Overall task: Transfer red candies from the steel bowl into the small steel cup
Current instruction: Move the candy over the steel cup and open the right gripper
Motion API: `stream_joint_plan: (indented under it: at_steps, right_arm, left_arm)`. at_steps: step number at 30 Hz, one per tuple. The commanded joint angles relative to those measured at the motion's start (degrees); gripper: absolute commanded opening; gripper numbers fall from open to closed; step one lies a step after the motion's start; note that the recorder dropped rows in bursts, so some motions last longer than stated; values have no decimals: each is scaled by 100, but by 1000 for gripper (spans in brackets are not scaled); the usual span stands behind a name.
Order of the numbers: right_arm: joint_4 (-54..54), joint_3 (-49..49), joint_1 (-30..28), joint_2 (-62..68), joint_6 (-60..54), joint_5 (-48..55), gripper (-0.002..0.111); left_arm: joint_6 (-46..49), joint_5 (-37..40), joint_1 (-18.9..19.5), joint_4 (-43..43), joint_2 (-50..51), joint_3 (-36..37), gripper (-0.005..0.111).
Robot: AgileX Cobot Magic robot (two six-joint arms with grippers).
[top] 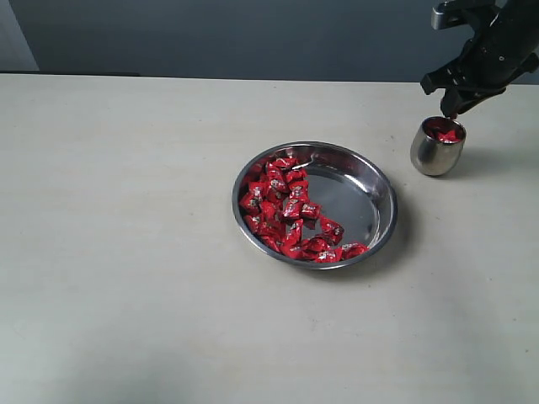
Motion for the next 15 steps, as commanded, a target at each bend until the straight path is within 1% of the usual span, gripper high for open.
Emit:
stream_joint_plan:
  at_steps: [1,9,10,14,15]
  right_arm:
    - [-60,-29,-38,-26,-10,5,9]
    - [-88,-29,-38,-26,-47,44,9]
    - [-88,-29,-38,-26,-47,32,10]
    - [-88,-29,-38,-26,-47,43,28]
    - [-88,-29,-38,-26,-47,43,31]
  left_arm:
    - [-32,-20,-60,-2,-25,-6,0]
    - [-32,-20,-60,-2,-25,-6,0]
    - [-32,-20,-60,-2,-25,-6,0]
    - [-32,-20,-60,-2,-25,-6,0]
    - [-32,-20,-60,-2,-25,-6,0]
